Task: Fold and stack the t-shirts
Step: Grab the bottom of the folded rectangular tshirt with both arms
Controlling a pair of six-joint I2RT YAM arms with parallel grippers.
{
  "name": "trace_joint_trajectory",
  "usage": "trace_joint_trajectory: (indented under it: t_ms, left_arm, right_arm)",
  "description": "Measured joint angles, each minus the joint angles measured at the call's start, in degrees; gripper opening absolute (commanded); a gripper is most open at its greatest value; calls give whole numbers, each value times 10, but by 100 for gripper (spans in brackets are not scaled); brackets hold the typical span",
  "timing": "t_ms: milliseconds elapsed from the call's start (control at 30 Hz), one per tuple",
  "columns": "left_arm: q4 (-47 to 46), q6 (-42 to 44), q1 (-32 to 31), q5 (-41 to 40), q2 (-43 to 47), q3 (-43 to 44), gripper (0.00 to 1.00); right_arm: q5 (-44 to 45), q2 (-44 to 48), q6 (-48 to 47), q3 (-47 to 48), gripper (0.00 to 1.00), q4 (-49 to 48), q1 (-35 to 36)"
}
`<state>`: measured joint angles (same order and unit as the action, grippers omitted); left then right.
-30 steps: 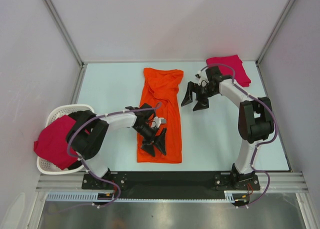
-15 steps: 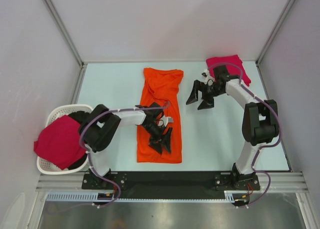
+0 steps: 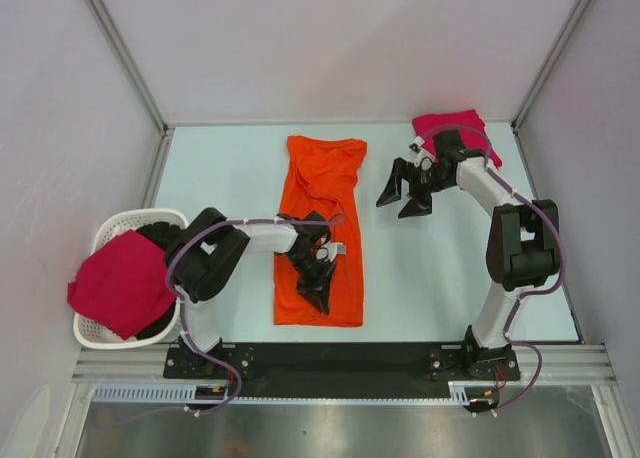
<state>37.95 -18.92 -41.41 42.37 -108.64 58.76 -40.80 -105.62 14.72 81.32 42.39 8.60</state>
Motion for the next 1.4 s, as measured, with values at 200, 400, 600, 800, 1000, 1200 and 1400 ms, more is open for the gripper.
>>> trace_joint_trajectory:
  t_ms: [200,400,600,800,1000,1200,1400]
  left_arm:
    - [26,-1,0,-31,21,4,0]
    - [68,-2,-1,-61,97,38,0]
    - [102,-6,-1,-63,142,40,0]
    - [117,-12,-1,-61,147,1,0]
    - [123,-20,-3,-60,152,-27,0]
    - [123,-21,-8,-60,152,-30,0]
    - [113,-28,-11,-57,143,-37,0]
  right_arm:
    - [-10,4,1,-6,90,-4,-1]
    - [-23,8,4,-22,89,-8,0]
    - [-28,4,13,-23,89,-19,23]
    - [-37,-47,29,-11,89,-43,67]
    - [-47,-110,52,37,89,-71,94]
    - [-59,-154,84,115,89,-104,107]
    - [-67,-186,108,170,89,-127,123]
